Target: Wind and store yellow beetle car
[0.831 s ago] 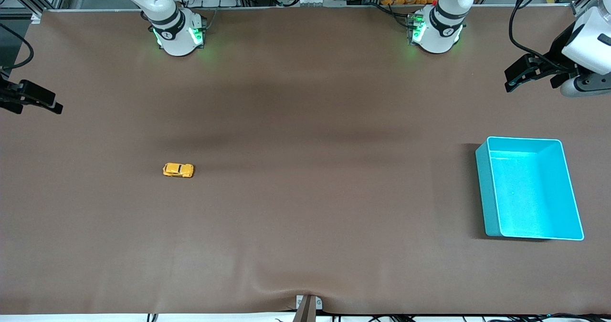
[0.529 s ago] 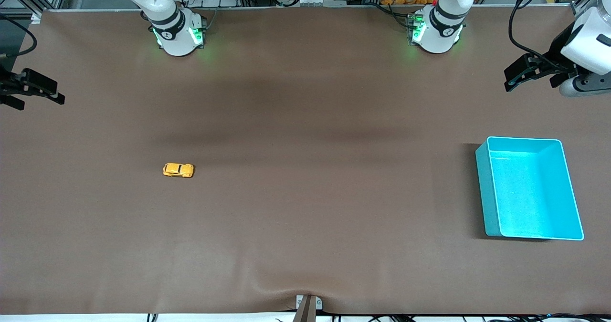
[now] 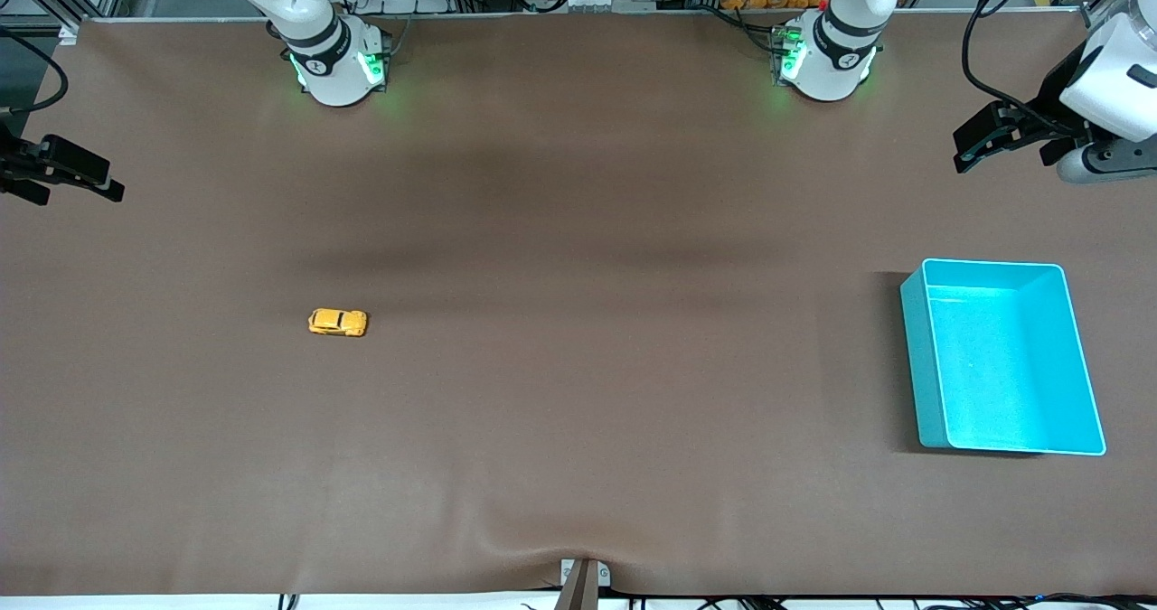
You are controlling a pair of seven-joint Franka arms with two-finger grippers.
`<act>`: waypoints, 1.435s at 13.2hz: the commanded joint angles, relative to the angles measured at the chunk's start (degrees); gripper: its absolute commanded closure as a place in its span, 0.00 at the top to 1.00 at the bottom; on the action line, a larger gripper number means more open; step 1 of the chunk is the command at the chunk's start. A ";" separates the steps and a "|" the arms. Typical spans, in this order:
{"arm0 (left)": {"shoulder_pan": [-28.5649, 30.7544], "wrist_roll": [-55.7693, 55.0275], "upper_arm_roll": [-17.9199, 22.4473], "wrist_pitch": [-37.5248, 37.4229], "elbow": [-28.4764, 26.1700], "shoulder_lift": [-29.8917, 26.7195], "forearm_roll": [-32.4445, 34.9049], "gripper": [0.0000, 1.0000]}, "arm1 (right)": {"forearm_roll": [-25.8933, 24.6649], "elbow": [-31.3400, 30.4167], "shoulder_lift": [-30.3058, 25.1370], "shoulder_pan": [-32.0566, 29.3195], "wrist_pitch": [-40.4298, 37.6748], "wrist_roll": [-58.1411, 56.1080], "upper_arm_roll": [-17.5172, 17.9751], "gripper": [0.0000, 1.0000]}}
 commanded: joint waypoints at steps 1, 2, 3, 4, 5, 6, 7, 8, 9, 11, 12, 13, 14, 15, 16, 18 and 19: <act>0.02 0.75 -0.18 -0.38 -0.07 0.03 -0.57 1.00 | 0.55 -1.38 -0.99 1.19 1.03 1.37 0.05 1.00; 0.20 0.75 -0.18 -0.38 0.02 -0.06 -0.57 1.00 | 0.55 -1.56 -1.17 1.27 0.95 1.37 0.05 1.00; 0.29 0.75 -0.18 -0.20 0.11 0.03 -0.57 1.00 | -0.23 -1.47 -1.26 1.80 0.34 1.29 0.14 1.00; 0.37 0.75 -0.18 -0.20 0.11 -0.06 -0.66 1.00 | -0.76 -1.56 -1.52 2.59 -0.28 1.28 0.14 1.00; 0.29 0.84 -0.18 0.06 0.11 0.03 -0.83 1.00 | -0.77 -2.08 -1.43 2.42 -0.20 1.28 0.14 1.00; 0.11 0.76 -0.18 0.93 0.11 0.03 -0.92 1.00 | -0.77 -3.13 -1.34 2.42 1.37 1.28 0.05 1.00; -0.06 0.49 -0.18 1.55 0.02 0.11 -0.92 1.00 | -0.77 -5.23 -1.87 2.68 3.39 1.63 0.14 1.00; -0.15 0.40 -0.18 1.64 -0.07 0.38 -0.92 1.00 | -0.77 -7.95 -3.26 2.77 5.84 1.98 0.14 1.00; -0.24 0.40 -0.18 1.64 0.02 0.46 -0.92 1.00 | -0.77 -11.11 -4.93 2.68 8.48 1.90 0.14 1.00; -0.15 0.40 -0.18 1.64 -0.16 0.55 -0.92 1.00 | -0.85 -13.34 -6.09 2.77 10.61 1.99 0.23 1.00; 0.02 0.23 -0.18 1.56 -0.07 0.90 -0.92 1.00 | -1.03 -12.81 -5.92 2.77 10.27 1.90 0.23 1.00; 0.28 0.31 -0.18 1.64 0.11 0.99 -0.92 1.00 | -1.12 -12.46 -5.91 2.77 9.22 1.99 0.23 1.00; 0.37 0.58 -0.18 1.64 0.19 0.99 -0.92 1.00 | -1.21 -12.02 -6.00 2.77 7.99 2.34 0.23 1.00; 0.38 0.67 -0.18 1.64 0.20 1.08 -0.92 1.00 | -1.29 -12.02 -6.79 2.68 6.85 2.60 0.23 1.00; 0.38 0.67 -0.18 1.64 0.20 1.08 -0.92 1.00 | -1.64 -11.84 -7.32 2.68 5.96 2.60 0.14 1.00; 0.46 0.67 -0.18 1.64 0.20 1.08 -0.83 1.00 | -3.05 -10.18 -8.02 2.68 3.86 2.60 0.14 1.00; 0.55 0.67 -0.18 1.64 0.20 1.08 -0.83 1.00 | -3.14 -9.13 -8.02 2.68 2.54 2.60 0.23 1.00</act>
